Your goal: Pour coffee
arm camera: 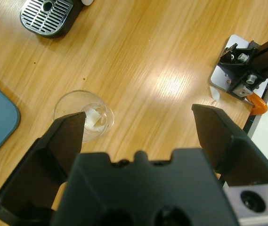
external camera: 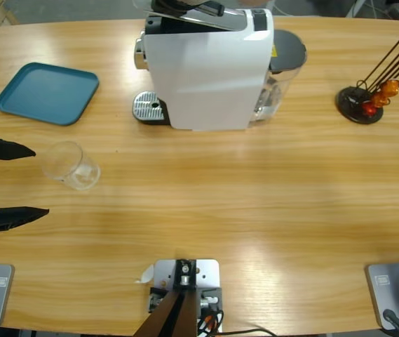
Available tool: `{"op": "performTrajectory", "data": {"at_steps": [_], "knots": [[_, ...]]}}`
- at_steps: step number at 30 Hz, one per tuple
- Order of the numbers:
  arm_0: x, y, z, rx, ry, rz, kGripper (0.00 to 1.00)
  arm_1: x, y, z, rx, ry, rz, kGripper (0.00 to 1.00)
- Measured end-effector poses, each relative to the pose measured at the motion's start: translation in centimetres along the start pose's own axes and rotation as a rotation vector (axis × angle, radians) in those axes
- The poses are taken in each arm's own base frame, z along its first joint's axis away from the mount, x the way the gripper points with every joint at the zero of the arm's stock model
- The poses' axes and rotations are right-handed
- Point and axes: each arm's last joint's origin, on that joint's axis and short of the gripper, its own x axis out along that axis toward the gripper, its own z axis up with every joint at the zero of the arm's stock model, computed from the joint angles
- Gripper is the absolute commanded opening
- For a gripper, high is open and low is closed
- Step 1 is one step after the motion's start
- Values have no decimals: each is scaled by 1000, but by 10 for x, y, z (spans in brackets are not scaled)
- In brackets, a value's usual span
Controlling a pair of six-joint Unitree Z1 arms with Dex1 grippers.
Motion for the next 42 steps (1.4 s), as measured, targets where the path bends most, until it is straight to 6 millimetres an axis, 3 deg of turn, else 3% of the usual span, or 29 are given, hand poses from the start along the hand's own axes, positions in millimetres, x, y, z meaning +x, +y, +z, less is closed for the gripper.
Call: {"op": "performTrajectory", "data": {"at_steps": [29, 30, 31, 32, 33, 36, 39, 42], "knots": [[0, 0, 0, 1, -1, 0, 973, 14, -7, -26, -2, 36, 13, 0], [0, 0, 0, 1, -1, 0, 973, 14, -7, -26, -2, 37, 13, 91], [0, 0, 0, 1, -1, 0, 973, 14, -7, -26, -3, 37, 13, 481], [0, 0, 0, 1, -1, 0, 973, 14, -7, -26, -11, 37, 13, 747], [0, 0, 0, 1, -1, 0, 974, 13, -7, -26, -23, 36, 14, 898], [0, 0, 0, 1, -1, 0, 973, 8, -7, -22, -76, 35, 28, 997], [0, 0, 0, 1, -1, 0, 973, -6, -12, -18, -158, 62, 62, 1000], [0, 0, 1, 1, -2, 0, 977, -17, -30, -1, -225, 101, 99, 1000]]}}
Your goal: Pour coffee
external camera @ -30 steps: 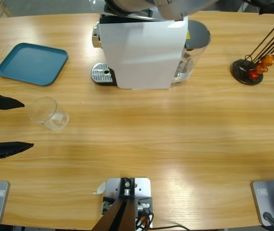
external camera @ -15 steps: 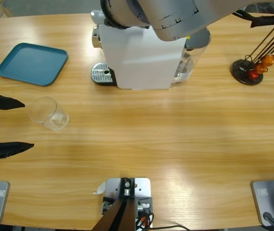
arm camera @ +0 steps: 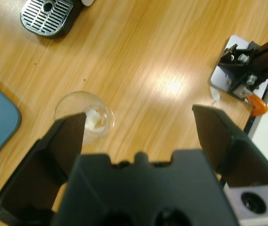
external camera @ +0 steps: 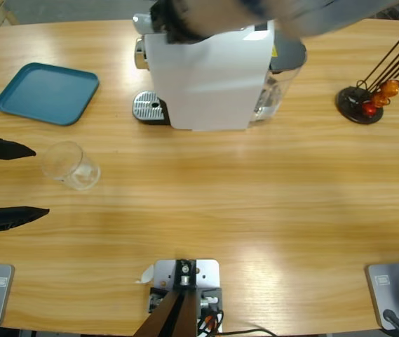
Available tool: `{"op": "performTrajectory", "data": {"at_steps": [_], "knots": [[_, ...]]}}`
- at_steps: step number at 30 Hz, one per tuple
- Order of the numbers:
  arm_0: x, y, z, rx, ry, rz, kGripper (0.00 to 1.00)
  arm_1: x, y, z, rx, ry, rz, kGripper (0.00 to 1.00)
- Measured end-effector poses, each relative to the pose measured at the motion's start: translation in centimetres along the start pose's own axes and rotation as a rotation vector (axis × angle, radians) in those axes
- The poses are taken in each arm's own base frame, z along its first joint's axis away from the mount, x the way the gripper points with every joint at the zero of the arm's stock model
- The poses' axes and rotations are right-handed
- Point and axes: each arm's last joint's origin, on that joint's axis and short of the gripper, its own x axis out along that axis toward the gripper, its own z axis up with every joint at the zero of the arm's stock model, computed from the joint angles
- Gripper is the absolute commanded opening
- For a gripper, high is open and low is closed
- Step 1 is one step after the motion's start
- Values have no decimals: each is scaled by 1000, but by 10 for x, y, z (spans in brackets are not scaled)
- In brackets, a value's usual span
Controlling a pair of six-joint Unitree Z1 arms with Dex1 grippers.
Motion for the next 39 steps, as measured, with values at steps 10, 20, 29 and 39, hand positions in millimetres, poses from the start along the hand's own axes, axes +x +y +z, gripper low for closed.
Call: {"op": "performTrajectory", "data": {"at_steps": [10, 20, 29, 39], "knots": [[-1, 1, 1, -91, -4, 4, 987, -100, -66, 40, -257, 17, 400, 1000], [-15, 15, -12, -131, 32, 225, 987, -132, -124, -70, -453, 228, 373, 1000], [-1, 17, -26, -118, 57, 223, 989, -122, -149, -120, -440, 290, 313, 1000], [16, 11, -33, -79, 9, 157, 867, -107, -150, -126, -433, 218, 320, 1000]]}}
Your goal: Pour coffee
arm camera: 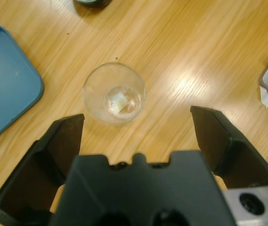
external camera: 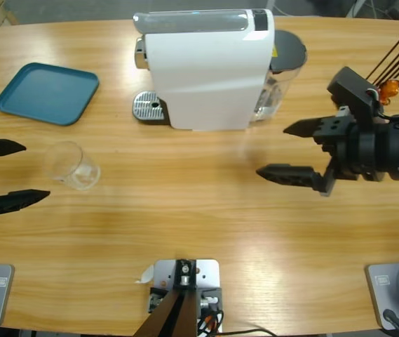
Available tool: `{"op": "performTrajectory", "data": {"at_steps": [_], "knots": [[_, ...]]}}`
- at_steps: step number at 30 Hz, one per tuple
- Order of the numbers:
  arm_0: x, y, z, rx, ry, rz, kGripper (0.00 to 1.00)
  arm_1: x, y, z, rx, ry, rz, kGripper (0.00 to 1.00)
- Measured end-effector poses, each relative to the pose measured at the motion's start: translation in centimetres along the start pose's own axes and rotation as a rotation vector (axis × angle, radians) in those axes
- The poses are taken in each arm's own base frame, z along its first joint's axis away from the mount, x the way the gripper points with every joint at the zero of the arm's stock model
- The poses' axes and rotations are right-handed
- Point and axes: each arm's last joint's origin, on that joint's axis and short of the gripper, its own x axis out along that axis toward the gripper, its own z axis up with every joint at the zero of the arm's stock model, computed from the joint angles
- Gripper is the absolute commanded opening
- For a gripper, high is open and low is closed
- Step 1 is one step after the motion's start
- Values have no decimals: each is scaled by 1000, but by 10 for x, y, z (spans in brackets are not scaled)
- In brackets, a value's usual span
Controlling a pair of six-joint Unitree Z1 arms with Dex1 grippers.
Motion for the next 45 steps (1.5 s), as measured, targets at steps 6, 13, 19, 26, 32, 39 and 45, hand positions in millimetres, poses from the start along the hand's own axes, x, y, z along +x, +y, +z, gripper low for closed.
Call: {"op": "performTrajectory", "data": {"at_steps": [6, 13, 19, 26, 32, 39, 45], "knots": [[7, 0, -3, 2, 9, 9, 876, 11, -3, 0, 2, 8, 0, 1000], [28, 5, 1, -5, 53, 27, 928, 16, -8, 1, 22, 12, -11, 1000], [31, 7, 2, -9, 45, 46, 996, 24, -21, 4, 62, 8, -30, 1000], [38, 8, 5, -11, 59, 44, 996, 36, -28, 4, 80, 33, -34, 1000], [38, 8, 5, -7, 60, 44, 996, 39, -30, 5, 86, 33, -32, 1000], [50, 10, 5, 115, 113, 25, 991, 40, -31, 5, 89, 35, -33, 1000], [61, 11, 5, 125, 157, 11, 900, 40, -32, 5, 90, 34, -35, 1000]]}}
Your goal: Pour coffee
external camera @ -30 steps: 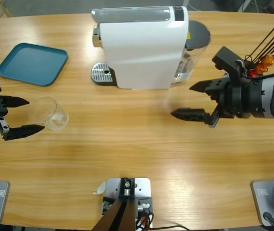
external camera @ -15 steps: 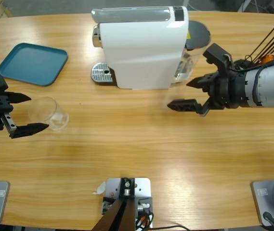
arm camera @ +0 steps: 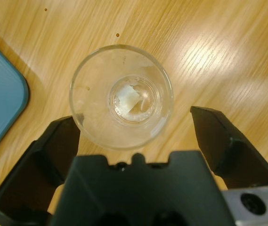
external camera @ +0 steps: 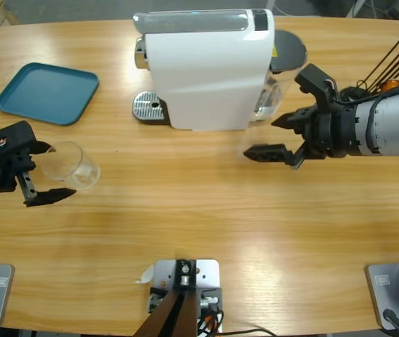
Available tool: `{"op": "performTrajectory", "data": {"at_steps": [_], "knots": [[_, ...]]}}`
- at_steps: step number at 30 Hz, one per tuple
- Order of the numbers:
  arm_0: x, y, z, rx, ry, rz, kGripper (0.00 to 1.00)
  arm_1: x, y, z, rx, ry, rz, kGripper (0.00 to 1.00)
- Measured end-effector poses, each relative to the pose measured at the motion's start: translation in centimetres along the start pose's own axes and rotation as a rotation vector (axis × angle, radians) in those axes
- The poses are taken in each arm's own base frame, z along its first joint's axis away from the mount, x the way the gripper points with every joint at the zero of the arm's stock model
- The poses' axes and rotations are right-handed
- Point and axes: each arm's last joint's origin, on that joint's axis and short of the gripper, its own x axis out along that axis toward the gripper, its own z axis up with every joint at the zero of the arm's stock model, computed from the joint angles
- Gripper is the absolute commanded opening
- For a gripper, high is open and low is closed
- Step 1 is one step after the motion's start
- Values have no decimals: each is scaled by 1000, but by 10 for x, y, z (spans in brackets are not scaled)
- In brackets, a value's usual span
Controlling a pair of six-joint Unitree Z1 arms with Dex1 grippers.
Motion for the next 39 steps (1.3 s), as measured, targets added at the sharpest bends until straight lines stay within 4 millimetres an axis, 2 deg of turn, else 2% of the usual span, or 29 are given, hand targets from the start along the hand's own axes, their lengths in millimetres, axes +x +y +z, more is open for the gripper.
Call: {"op": "performTrajectory", "data": {"at_steps": [3, 4, 7, 8, 10, 11, 17, 18, 19, 20, 21, 22, 35, 39], "knots": [[3, 1, 1, -2, 7, -2, 810, 1, -1, 0, 2, 3, 0, 1000], [5, 2, 2, -3, 9, -2, 728, 2, -1, 0, 3, 4, 1, 1000], [8, 3, 3, -5, 13, -2, 379, 2, -2, 0, 7, 6, 0, 1000], [8, 3, 3, -7, 13, -1, 333, 2, -3, 0, 9, 6, -2, 1000], [8, 4, 3, -11, 12, 2, 55, 2, -4, 0, 14, 4, -7, 1000], [8, 4, 2, -12, 13, 2, 0, 2, -5, 0, 15, 2, -8, 1000], [8, 4, 1, -9, 19, 4, 0, 2, -6, 2, 15, -10, -5, 1000], [8, 5, 0, -7, 21, 9, 146, 2, -6, 2, 15, -10, -5, 1000], [8, 5, 1, -5, 20, 14, 523, 2, -6, 2, 15, -10, -5, 1000], [8, 6, 1, -4, 16, 18, 752, 2, -6, 2, 16, -10, -5, 1000], [8, 6, 2, -4, 10, 20, 903, 2, -6, 2, 16, -10, -5, 1000], [8, 6, 2, -5, 6, 22, 971, 2, -6, 2, 16, -10, -5, 1000], [8, 8, 11, -72, -82, 8, 987, -1, -6, 1, 16, -19, -8, 1000], [18, 13, 20, -111, -112, 18, 987, -4, -5, 1, 15, -28, -8, 996]]}}
